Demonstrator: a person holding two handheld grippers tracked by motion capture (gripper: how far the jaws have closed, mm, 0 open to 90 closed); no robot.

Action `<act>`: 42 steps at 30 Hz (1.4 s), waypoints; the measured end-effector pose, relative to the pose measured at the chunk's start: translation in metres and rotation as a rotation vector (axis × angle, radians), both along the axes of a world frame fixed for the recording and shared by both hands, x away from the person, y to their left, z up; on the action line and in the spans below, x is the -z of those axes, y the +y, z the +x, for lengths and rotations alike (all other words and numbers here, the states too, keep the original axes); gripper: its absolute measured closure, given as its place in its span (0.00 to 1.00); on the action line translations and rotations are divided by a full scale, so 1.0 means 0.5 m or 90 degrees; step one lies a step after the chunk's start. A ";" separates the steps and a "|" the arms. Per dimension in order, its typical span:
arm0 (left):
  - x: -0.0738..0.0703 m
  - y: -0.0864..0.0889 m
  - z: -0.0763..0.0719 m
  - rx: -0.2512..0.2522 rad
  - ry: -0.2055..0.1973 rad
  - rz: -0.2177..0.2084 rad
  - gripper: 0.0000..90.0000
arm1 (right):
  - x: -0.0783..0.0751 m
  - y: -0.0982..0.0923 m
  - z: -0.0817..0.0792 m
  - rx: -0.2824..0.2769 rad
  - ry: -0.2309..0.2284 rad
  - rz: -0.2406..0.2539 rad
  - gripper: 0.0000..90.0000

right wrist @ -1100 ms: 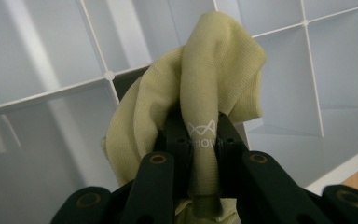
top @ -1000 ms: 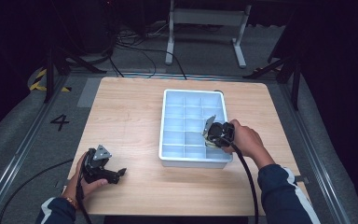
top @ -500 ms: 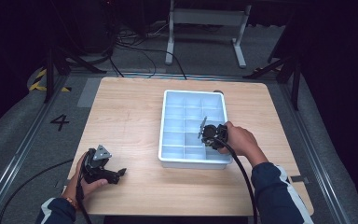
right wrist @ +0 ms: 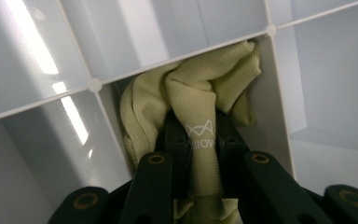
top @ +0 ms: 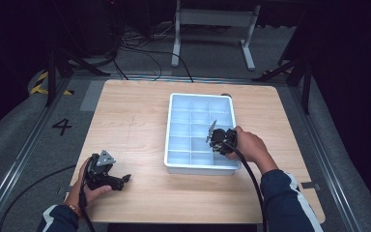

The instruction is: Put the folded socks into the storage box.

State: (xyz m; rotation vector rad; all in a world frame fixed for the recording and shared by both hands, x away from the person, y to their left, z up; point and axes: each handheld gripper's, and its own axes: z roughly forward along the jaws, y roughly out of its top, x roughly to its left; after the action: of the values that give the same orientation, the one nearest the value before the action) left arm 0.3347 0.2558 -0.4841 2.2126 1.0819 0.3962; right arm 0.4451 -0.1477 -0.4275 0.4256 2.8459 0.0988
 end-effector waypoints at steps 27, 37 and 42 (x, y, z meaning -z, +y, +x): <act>0.000 0.001 -0.001 0.001 -0.004 0.002 0.00 | -0.019 -0.017 -0.006 0.017 -0.025 0.034 0.75; 0.000 0.001 -0.001 0.001 -0.004 0.002 0.00 | -0.040 -0.038 -0.012 0.023 -0.034 0.073 0.69; 0.000 0.001 -0.001 0.001 -0.003 0.001 0.00 | -0.052 -0.050 -0.019 0.030 -0.039 0.100 0.68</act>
State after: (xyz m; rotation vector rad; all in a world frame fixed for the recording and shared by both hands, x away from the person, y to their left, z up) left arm 0.3342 0.2562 -0.4840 2.2135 1.0778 0.4010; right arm 0.4357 -0.1727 -0.4016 0.5122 2.7766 0.3229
